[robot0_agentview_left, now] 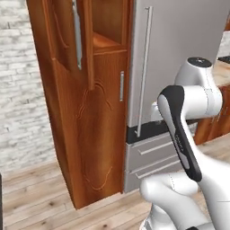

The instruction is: Restock the canned food cabinet by taking the new fresh canned food from the counter and placing it in the cabinet. Then, take the old canned food from the cabinet and place it on the counter.

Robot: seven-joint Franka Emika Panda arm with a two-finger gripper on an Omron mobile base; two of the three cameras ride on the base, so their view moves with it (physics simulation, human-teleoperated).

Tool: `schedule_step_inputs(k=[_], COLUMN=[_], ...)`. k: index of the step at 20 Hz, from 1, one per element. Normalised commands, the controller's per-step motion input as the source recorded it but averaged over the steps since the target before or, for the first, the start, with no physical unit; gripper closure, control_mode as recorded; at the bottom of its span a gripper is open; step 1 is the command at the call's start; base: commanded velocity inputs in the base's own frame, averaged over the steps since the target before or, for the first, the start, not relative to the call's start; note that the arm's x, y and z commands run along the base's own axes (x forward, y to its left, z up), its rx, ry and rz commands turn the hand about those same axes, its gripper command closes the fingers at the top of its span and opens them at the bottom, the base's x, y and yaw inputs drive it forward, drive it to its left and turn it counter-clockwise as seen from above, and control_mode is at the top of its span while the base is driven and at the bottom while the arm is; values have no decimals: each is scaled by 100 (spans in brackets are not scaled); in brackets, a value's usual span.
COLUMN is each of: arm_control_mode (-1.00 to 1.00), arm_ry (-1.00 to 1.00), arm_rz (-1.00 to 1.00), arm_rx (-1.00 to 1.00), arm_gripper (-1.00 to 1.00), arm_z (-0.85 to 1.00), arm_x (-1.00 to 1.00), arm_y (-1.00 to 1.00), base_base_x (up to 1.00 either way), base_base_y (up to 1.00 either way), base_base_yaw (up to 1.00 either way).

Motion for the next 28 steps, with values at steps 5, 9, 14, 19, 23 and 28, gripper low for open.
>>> schedule_step_inputs(k=[5,9,14,19,23,28], arm_control_mode=[100,100,100,100,100,100], arm_ry=[0,0,0,0,0,0], arm_rz=[0,0,0,0,0,0], arm_rx=[0,0,0,0,0,0], arm_gripper=[-100,-100,-100,-100,-100,-100], arm_z=[0,0,0,0,0,0], arm_x=[0,0,0,0,0,0], arm_y=[0,0,0,0,0,0], base_base_x=[-11,0,22,53,70,92], base_base_y=[-70,-100,-100,-100,-100,-100], base_base_yaw=[-32,-22,-18,-16,-8,-3])
